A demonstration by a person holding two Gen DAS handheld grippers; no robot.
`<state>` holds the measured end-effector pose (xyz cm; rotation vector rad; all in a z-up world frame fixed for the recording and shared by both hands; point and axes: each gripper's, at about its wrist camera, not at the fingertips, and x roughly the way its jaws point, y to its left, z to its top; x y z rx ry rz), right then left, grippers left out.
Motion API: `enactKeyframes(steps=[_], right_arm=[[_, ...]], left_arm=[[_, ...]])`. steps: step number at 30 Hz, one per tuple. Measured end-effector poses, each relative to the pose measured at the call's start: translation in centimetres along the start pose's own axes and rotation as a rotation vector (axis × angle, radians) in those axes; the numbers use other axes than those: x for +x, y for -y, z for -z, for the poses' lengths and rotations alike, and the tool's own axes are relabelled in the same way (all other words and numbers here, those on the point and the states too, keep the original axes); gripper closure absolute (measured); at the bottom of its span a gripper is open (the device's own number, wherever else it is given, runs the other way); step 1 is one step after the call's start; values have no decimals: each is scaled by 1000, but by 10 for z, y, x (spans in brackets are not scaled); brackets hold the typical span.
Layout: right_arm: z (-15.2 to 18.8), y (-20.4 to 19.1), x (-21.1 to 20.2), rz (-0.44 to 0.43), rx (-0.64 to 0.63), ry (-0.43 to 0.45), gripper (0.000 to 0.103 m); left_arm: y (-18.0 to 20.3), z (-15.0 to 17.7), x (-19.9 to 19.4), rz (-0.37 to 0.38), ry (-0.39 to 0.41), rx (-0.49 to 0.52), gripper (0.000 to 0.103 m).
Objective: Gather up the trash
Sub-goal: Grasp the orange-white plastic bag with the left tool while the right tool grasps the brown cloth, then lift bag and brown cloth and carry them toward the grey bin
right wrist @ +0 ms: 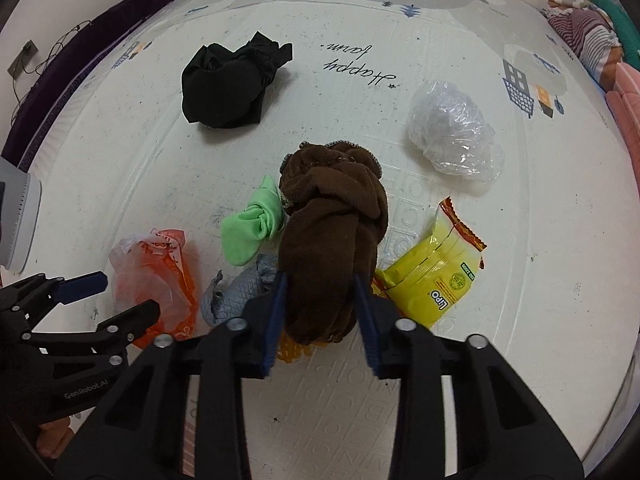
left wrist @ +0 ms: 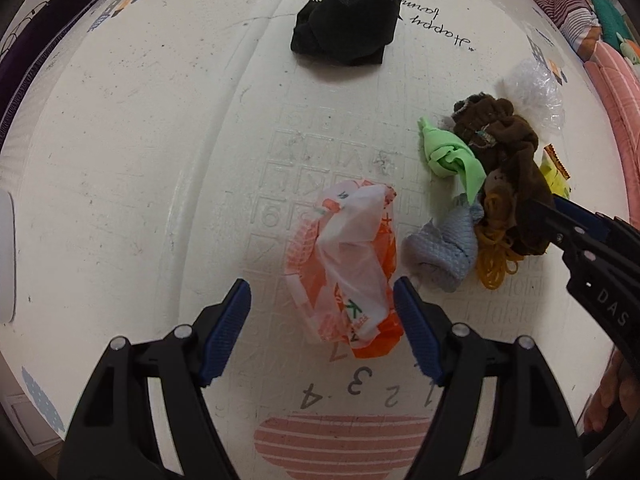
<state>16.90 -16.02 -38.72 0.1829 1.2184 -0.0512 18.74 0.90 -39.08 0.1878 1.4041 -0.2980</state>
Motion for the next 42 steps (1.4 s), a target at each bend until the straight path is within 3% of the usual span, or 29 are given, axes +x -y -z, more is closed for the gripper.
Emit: enactKeyframes(steps=[1, 2, 8, 22, 37, 42], right_arm=[[-1, 0, -1, -3, -5, -1, 81], [-2, -1, -3, -6, -11, 1, 85], [-12, -2, -29, -25, -16, 33, 92], [-26, -19, -129, -56, -52, 104, 93], [-20, -83, -301, -170, -206, 261, 94], [-15, -117, -342, -227, -278, 307, 93]], left_arm=[[1, 0, 2, 2, -5, -1, 44], [1, -1, 3, 10, -15, -3, 61], [1, -11, -20, 5, 27, 10, 76], [-16, -9, -126, -9, 120, -6, 77], [-54, 47, -301, -53, 294, -173, 77], [-75, 75, -341, -71, 341, -231, 77]])
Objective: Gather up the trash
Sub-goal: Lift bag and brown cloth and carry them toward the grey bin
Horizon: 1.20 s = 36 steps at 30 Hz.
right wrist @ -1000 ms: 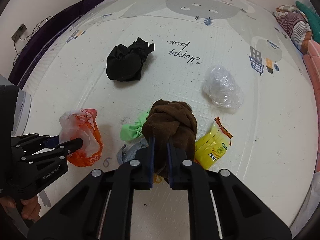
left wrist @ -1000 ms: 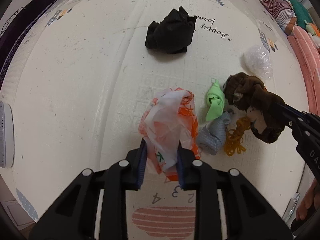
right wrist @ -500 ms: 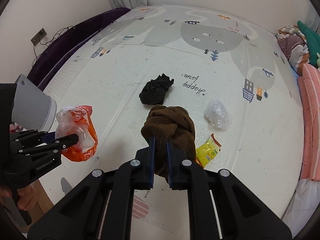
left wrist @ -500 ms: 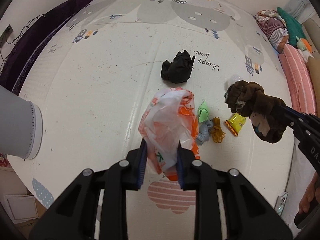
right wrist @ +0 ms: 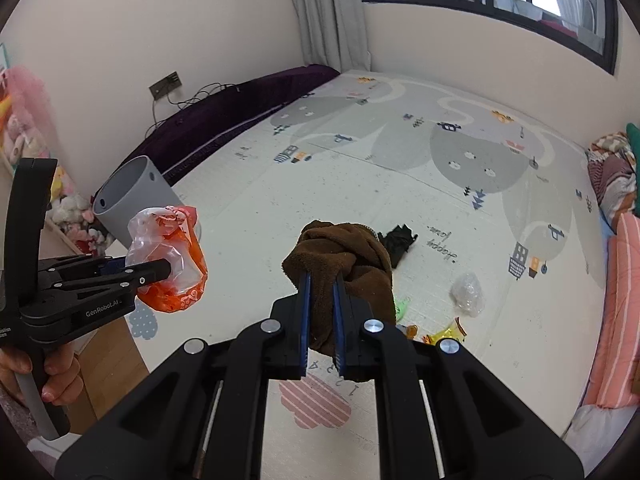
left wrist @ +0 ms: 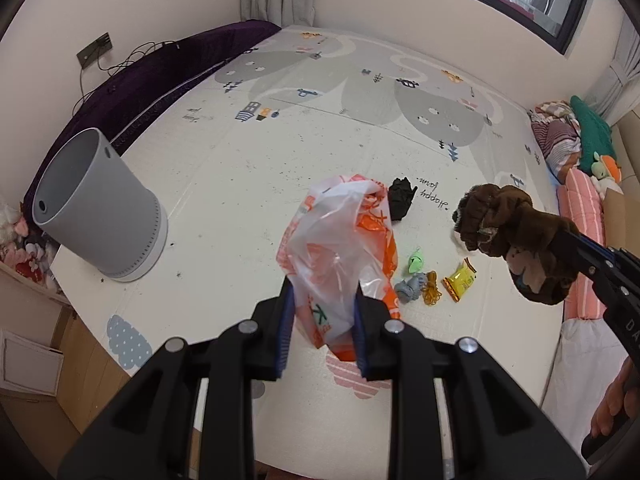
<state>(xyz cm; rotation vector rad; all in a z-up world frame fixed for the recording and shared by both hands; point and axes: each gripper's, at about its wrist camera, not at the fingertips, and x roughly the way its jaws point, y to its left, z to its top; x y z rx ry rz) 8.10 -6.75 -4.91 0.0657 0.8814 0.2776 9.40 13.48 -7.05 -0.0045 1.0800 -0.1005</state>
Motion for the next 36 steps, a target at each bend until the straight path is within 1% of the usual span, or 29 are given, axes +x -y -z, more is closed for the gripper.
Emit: enactKeyframes(steps=[6, 12, 16, 18, 20, 22, 24, 25, 28, 30, 32, 36], right_arm=[[-19, -58, -7, -53, -94, 17, 94], [-38, -133, 14, -96, -167, 23, 93], [-55, -193, 40, -115, -177, 27, 93], [-67, -228, 56, -107, -179, 30, 93], [-81, -263, 70, -122, -168, 34, 93], [-97, -302, 84, -144, -187, 51, 93], [-115, -337, 98, -170, -212, 60, 93], [-124, -354, 105, -189, -221, 61, 93], [-145, -402, 118, -224, -274, 74, 93], [-156, -426, 125, -231, -313, 84, 93], [-165, -445, 135, -245, -329, 82, 93], [-176, -467, 154, -253, -340, 67, 93]], left_arm=[[-48, 9, -27, -11, 12, -81, 77], [-114, 6, -43, -15, 49, -139, 77], [-177, -6, -45, -5, 61, -156, 77], [-213, -17, -47, 5, 66, -146, 77], [-251, -28, -51, 5, 69, -132, 77], [-287, -38, -57, -17, 94, -116, 77], [-323, -48, -61, -66, 116, -112, 77], [-340, -52, -63, -81, 120, -125, 77], [-385, -63, -67, -96, 145, -171, 77], [-404, -67, -68, -109, 160, -196, 77], [-420, -69, -69, -106, 165, -230, 77], [-438, -76, -69, -102, 175, -253, 77]])
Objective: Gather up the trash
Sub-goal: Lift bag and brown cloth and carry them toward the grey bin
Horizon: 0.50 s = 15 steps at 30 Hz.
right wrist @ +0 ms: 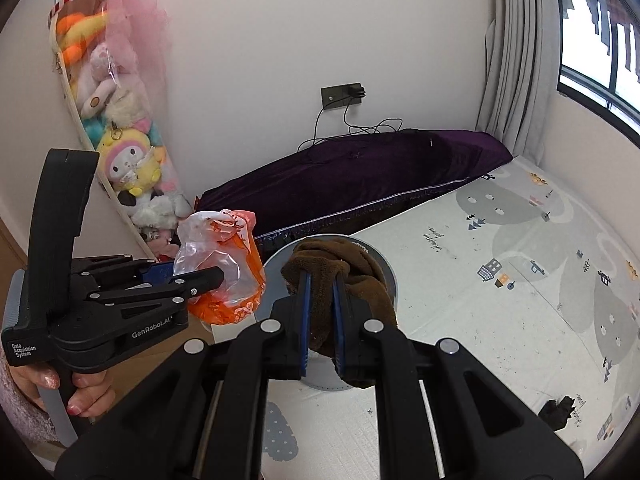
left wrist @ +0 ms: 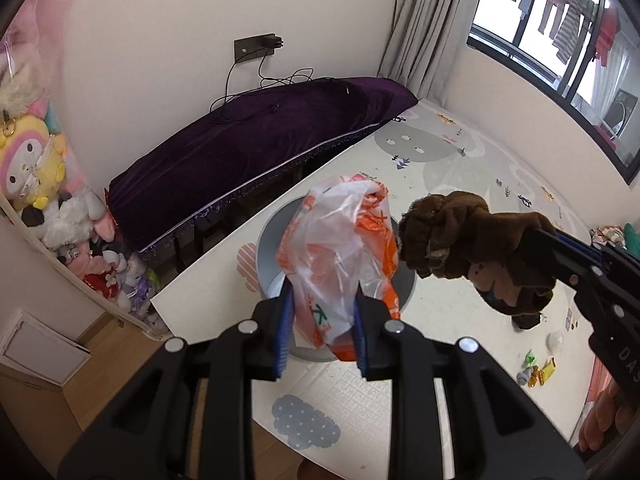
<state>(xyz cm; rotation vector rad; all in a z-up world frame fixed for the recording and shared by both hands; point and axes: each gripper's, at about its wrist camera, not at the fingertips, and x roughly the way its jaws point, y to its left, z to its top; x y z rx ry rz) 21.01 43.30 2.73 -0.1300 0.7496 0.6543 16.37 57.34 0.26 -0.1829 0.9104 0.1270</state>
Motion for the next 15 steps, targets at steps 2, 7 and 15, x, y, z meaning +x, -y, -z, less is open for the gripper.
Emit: enactKeyframes(steps=[2, 7, 15], right_arm=[[-5, -4, 11, -4, 1, -12, 93], [-14, -7, 35, -13, 0, -49, 93], [-29, -16, 64, -30, -19, -78, 93]], left_arm=[[-5, -4, 2, 0, 4, -3, 77], [-19, -12, 9, -11, 4, -31, 77], [-35, -18, 20, -21, -10, -48, 77]])
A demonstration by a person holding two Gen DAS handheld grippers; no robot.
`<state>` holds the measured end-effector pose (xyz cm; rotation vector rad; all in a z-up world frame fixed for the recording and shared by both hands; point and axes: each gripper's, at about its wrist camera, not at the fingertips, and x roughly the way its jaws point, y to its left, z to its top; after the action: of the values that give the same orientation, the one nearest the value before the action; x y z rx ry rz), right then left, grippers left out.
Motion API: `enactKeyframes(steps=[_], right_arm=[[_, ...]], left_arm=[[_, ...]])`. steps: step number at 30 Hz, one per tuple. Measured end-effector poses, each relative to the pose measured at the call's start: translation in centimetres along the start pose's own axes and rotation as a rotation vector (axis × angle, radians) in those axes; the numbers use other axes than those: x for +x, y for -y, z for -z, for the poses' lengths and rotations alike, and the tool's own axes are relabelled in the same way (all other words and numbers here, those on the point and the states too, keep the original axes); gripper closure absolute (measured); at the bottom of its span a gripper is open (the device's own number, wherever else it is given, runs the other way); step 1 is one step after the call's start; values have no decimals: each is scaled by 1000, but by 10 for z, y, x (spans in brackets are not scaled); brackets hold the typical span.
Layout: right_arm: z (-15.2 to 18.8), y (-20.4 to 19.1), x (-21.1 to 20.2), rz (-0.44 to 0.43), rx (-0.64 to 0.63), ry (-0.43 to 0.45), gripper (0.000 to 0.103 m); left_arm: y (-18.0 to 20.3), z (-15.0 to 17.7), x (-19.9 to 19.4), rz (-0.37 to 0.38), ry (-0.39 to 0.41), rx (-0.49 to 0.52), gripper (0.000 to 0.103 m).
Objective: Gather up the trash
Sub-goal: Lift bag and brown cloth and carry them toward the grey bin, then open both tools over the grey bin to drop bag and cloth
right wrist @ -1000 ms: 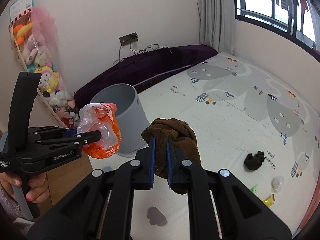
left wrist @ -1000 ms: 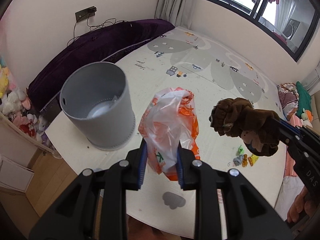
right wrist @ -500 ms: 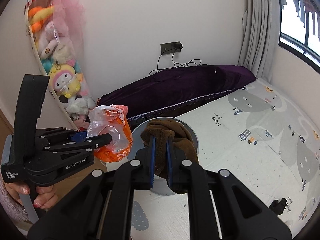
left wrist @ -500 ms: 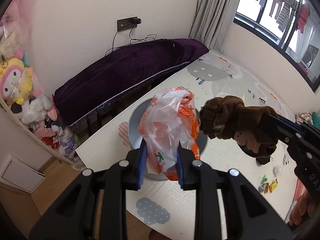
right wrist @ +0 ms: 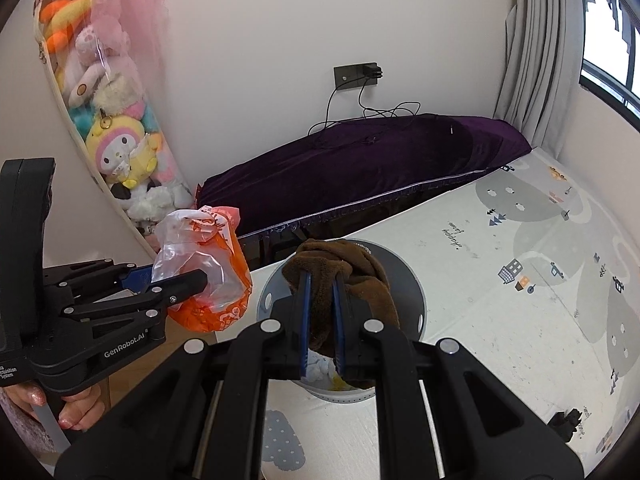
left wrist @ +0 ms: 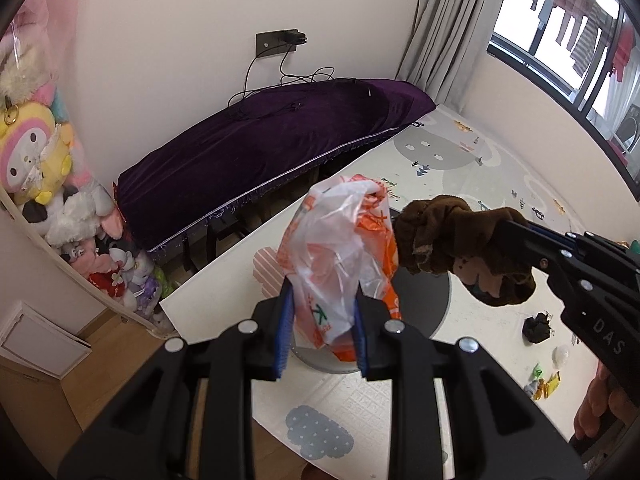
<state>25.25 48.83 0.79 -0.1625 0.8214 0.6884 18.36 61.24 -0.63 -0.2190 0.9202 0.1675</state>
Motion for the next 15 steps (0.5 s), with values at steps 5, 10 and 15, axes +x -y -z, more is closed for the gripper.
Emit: enactKeyframes(steps=[5, 10, 15], right_arm=[[-10, -2, 10, -13, -1, -11, 92], [-13, -3, 11, 7, 7, 4, 52], [-14, 1, 6, 37, 1, 15, 52]], left_arm=[[-6, -4, 7, -5, -8, -10, 77], [-6, -5, 12, -7, -16, -5, 77], [-2, -4, 17, -1, -29, 7, 77]])
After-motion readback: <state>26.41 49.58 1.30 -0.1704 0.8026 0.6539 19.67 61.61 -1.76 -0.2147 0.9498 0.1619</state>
